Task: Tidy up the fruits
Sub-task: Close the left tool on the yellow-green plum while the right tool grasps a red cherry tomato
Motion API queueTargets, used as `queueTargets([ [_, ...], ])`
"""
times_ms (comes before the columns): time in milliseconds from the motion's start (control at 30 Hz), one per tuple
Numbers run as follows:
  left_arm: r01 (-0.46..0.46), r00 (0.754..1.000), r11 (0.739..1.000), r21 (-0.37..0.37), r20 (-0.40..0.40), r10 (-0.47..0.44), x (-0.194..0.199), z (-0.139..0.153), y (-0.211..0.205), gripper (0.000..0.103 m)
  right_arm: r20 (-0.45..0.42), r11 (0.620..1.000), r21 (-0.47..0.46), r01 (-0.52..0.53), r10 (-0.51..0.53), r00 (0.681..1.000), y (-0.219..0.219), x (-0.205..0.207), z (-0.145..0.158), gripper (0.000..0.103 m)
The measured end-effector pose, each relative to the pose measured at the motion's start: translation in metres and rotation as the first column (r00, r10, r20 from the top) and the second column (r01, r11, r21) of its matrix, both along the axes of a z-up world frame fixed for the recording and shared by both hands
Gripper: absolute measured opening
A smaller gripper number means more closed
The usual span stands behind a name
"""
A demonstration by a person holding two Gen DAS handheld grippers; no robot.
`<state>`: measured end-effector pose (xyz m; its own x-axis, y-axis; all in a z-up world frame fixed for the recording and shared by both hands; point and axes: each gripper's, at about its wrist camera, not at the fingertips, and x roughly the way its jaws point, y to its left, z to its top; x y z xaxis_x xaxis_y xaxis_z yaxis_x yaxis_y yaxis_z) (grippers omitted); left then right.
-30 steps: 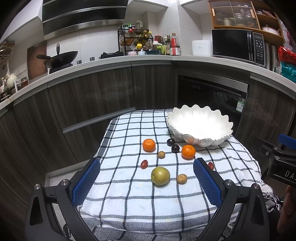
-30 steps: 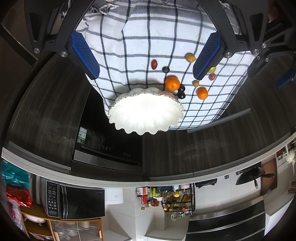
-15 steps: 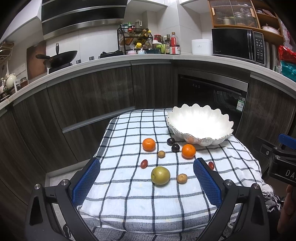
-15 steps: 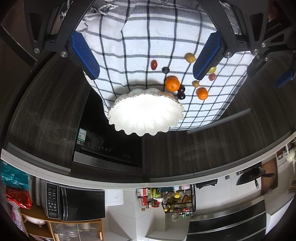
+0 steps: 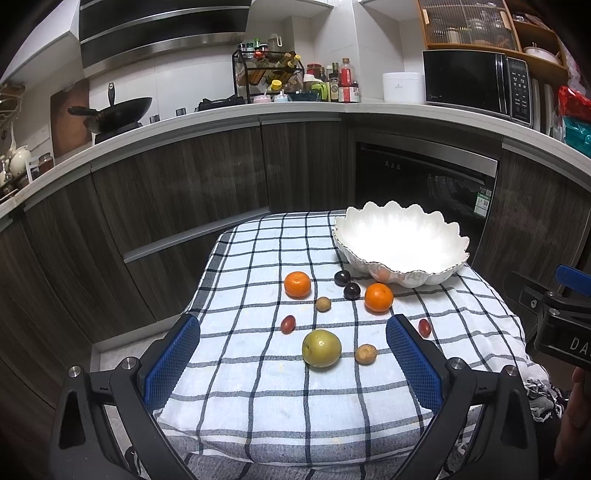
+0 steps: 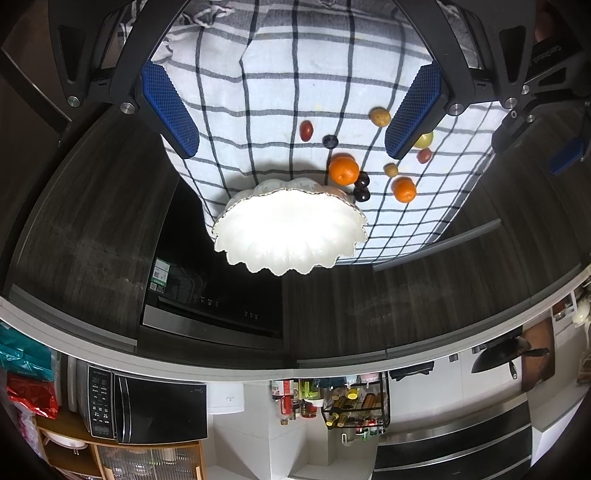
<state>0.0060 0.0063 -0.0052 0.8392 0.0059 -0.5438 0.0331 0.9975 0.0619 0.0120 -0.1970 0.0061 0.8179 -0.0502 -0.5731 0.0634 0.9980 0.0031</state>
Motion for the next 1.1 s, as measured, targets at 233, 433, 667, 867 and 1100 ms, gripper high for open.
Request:
queueTargets([
  [233,-0.001,1.000,1.000,0.006,-0.018,0.001,0.011,-0.003,-0.002,0.103,-0.023,1.000,0.005,-0.001,0.001,1.000,-0.003,0.012,-0.001,0.102],
  [433,0.002,0.999,1.000,0.010,-0.044,-0.002,0.025,-0.005,-0.004,0.102,-0.032,1.000,0.000,-0.008,0.008,0.999,-0.003,0.025,-0.002,0.102],
  [667,0.001,0.997,1.000,0.003,-0.075,-0.001,0.042,-0.010,-0.006,0.102,-0.052,1.000,-0.011,-0.025,0.024,0.998,-0.002,0.040,-0.006,0.102],
  [867,0.032,0.994,0.999,-0.008,-0.109,-0.032,0.058,-0.020,-0.014,0.102,-0.054,0.999,-0.026,-0.025,0.024,0.998,-0.006,0.050,-0.010,0.102],
  [1100,0.046,0.991,0.999,0.004,-0.128,-0.045,0.069,-0.032,-0.018,0.097,-0.054,0.999,-0.019,-0.050,0.049,0.997,-0.007,0.062,-0.018,0.099],
])
